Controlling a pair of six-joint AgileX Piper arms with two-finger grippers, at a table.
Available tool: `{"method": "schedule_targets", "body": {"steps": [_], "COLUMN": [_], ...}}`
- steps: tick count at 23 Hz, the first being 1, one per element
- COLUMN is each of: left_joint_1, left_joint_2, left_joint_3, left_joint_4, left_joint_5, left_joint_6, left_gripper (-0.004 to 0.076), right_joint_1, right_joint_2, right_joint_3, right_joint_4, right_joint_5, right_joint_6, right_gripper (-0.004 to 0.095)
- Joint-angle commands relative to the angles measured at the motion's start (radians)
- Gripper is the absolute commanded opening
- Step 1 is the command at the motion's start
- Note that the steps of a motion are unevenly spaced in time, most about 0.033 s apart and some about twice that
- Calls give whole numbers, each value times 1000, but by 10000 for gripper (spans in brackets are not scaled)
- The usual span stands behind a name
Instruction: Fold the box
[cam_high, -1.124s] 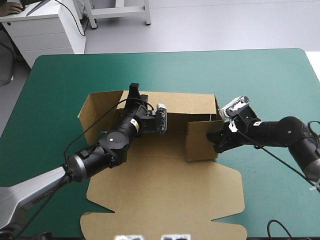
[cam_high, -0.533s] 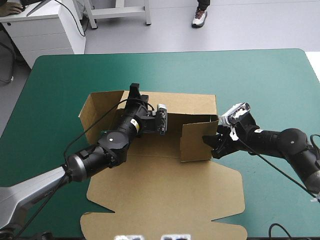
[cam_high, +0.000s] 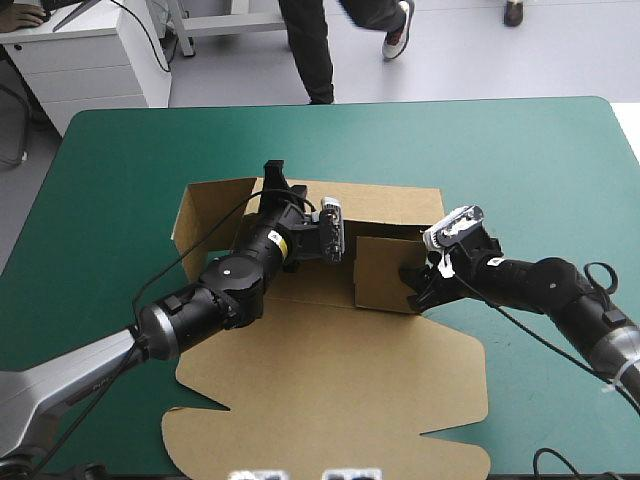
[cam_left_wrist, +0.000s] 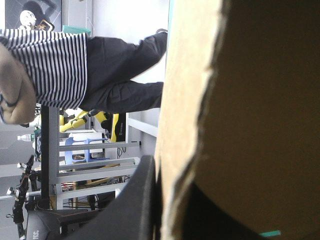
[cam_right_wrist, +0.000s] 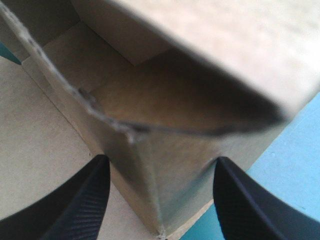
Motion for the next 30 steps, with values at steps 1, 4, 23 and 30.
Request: {"method": "schedule_targets", "body": {"steps": [1,4,23,30], "left_joint_1": [-16,-16,-16,-16], "left_joint_2": [-41,-41,-41,-41], "left_joint_3": [-36,-24,55,55], "left_joint_4": [22,22,34,31], "left_joint_5": [-12,4,18,39], "left_joint_6": [12,31,26,26], "left_gripper": [18,18,16,16], "right_joint_1": [2,2,0,0], "right_joint_2": [-1,-1,-62,-65], "right_joint_3": [-28,-28,-40,-40], "right_joint_4": [-44,-77,-106,-157], "right_joint_5": [-38,-32,59,73], "right_joint_6": [59,85,82,117], "right_gripper": [488,371,-17,54]}}
